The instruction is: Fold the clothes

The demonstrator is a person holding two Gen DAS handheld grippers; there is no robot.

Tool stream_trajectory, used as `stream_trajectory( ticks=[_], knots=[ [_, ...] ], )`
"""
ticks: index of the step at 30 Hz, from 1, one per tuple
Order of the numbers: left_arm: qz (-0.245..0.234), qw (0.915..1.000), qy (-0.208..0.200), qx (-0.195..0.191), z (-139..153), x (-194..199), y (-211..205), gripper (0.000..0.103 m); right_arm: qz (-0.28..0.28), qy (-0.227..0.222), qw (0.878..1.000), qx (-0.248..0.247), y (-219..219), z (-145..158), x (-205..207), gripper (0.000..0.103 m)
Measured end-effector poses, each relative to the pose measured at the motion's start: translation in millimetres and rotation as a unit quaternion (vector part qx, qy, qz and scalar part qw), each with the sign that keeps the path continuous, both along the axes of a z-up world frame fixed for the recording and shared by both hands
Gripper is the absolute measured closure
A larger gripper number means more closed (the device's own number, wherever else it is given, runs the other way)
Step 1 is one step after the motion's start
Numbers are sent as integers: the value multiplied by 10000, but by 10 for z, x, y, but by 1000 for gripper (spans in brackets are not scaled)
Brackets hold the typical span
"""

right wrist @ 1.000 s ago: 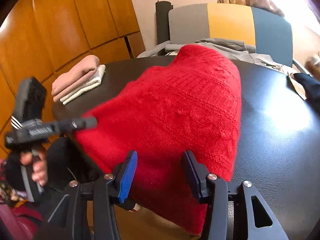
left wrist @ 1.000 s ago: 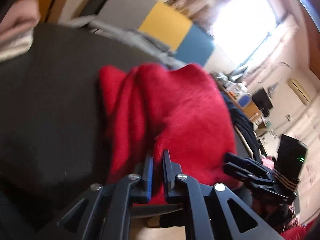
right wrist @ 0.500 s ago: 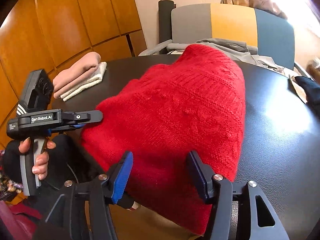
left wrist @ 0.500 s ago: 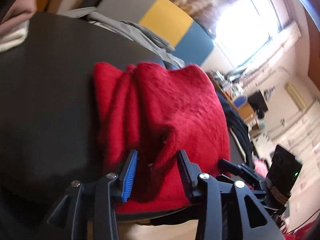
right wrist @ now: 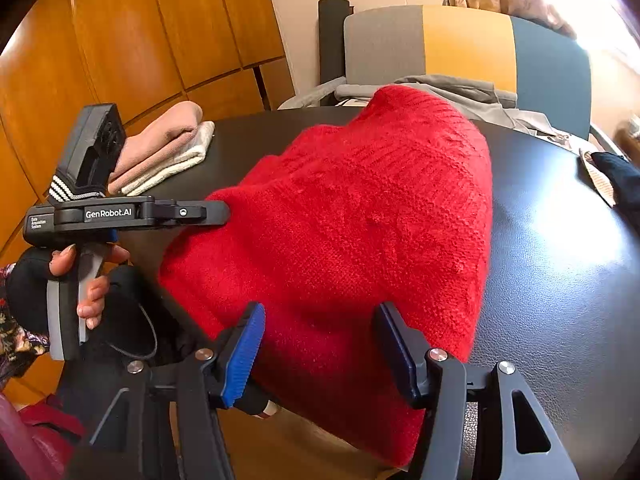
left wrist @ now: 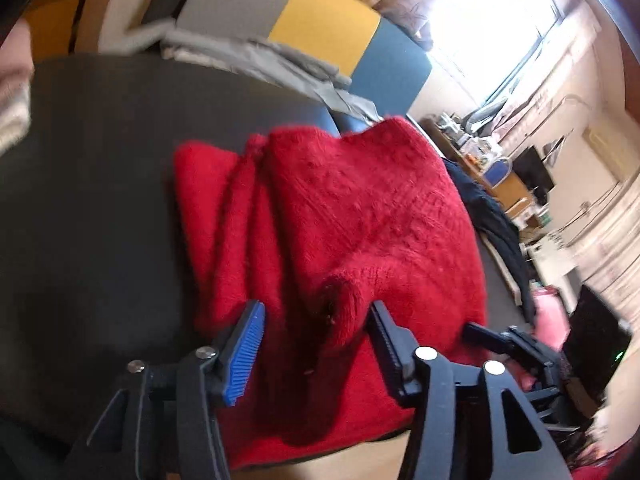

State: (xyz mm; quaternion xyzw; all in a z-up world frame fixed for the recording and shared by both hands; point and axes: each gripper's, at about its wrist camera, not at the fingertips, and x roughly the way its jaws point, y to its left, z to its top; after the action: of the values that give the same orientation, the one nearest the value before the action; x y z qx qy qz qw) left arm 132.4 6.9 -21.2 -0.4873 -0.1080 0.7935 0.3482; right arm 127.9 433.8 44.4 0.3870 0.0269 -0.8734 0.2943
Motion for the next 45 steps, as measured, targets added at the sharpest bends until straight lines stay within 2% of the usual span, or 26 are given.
stream_trajectory(
  ticks=[4,9,11,15,16,18,19,23,24,26,29,32,34,36,38,40,41,43,45],
  knots=[
    [235,9991,-319,138,-44,-95,-13,42,4,-2,10000,-26,20,3,4,43],
    [412,9990,-150,-54,34,-41,26,41,19,-15,10000,-80,62,-5,8,43],
    [318,9986,-412,87,-39,-76,52,41,15,-26,10000,-88,64,-14,-3,43],
    [311,9927,-938,698,-140,-172,83,41,27,-4,10000,-54,48,-15,9,42],
    [319,9907,-1051,798,-154,-198,98,45,28,-1,10000,-49,48,-15,11,42],
    [195,9917,-1010,775,-149,-212,160,66,8,-22,10000,-81,62,-19,5,42],
    [126,9927,-937,745,-147,-211,189,83,-1,-28,10000,-91,63,-20,4,42],
    [104,9890,-1017,1069,-141,-223,154,87,155,96,9996,-237,85,52,63,42],
    [98,9891,-974,1103,-94,-220,142,87,206,136,9993,-280,92,74,82,44],
    [46,9907,-770,1119,62,-201,127,87,574,335,9965,-515,120,174,202,72],
    [-8,9948,-585,832,273,-191,173,87,1264,504,9891,-559,91,247,456,75],
    [-74,9950,-582,812,370,-154,183,87,1493,264,9884,-116,-33,52,571,86],
    [-112,9931,-591,1005,409,-122,167,87,1197,9,9928,78,-49,-105,495,90],
    [-60,9869,-680,1461,442,-111,97,88,803,-129,9967,50,4,-181,403,92],
    [-4,9784,-755,1923,495,-105,-2,89,484,-31,9988,-83,96,-145,357,92],
    [37,9701,-767,2302,566,-94,-98,89,222,251,9994,22,160,-70,353,92],
    [41,9704,-662,2323,617,-63,-144,89,99,350,9993,75,189,-46,346,92],
    [49,9744,-382,2216,717,22,-248,89,-77,212,9996,185,224,-107,302,93],
    [120,9823,-230,1855,679,90,-357,89,-161,58,9996,217,241,-172,265,95]
  ],
)
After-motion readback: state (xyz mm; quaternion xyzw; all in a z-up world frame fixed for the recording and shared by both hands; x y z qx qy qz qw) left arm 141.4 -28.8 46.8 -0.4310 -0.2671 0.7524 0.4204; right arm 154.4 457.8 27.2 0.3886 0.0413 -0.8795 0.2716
